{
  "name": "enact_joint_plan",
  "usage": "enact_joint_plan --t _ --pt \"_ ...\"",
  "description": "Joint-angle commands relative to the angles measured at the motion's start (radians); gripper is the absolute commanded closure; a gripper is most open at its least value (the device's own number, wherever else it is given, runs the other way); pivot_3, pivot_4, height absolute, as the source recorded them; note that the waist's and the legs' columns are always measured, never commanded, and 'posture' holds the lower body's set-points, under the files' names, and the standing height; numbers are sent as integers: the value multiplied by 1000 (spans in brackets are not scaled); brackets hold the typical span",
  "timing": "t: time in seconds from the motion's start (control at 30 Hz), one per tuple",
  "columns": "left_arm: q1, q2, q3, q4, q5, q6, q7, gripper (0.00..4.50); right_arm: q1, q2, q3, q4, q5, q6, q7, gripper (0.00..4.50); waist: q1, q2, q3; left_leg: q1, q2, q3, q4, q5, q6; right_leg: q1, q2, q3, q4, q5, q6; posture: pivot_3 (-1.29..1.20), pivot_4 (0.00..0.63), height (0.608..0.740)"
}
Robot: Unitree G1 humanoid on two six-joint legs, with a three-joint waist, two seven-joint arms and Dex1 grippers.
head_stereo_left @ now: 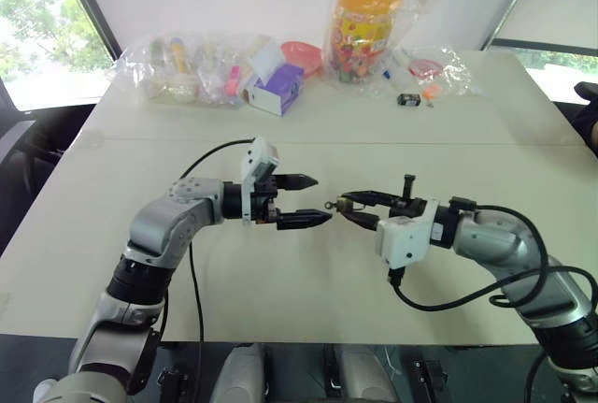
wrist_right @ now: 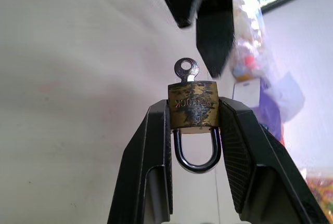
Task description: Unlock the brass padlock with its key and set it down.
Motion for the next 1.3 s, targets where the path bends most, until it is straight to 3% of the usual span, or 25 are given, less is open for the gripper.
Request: enact_joint_plan --t 0.03,0.07,0.2,0.83,0.93,0.97,1.3 --pt "-14 5 14 -21 -21 -3 -19 592 -5 -4 -31 -20 6 -15 0 3807 0 0 0 0 0 0 0 0 0 0 0 0 0 0 0 0 150 735" --pt "-12 6 13 -22 -20 -4 -23 891 -7 -4 -32 -20 5 -17 0 3807 0 0 0 0 0 0 0 0 0 0 0 0 0 0 0 0 150 735" --pt "-1 6 -4 -42 -11 7 -18 2891 -12 -3 -33 -25 12 -10 7 3807 0 0 0 0 0 0 0 0 0 0 0 0 0 0 0 0 150 735" --pt "7 2 -31 -32 5 -19 -23 2891 -18 -4 -42 -39 19 5 28 3807 0 0 0 0 0 0 0 0 0 0 0 0 0 0 0 0 150 735" --pt "11 3 -37 -36 4 -22 -29 4271 -23 -1 -41 -41 19 10 30 3807 0 0 0 0 0 0 0 0 0 0 0 0 0 0 0 0 150 735" --pt "13 3 -41 -38 6 -24 -31 4399 -25 0 -40 -41 19 11 31 3807 0 0 0 0 0 0 0 0 0 0 0 0 0 0 0 0 150 735" --pt "25 -7 -73 -51 61 -93 -21 4399 -29 5 -45 -63 41 58 45 3807 1 0 0 0 0 0 0 0 0 0 0 0 0 0 0 0 150 735"
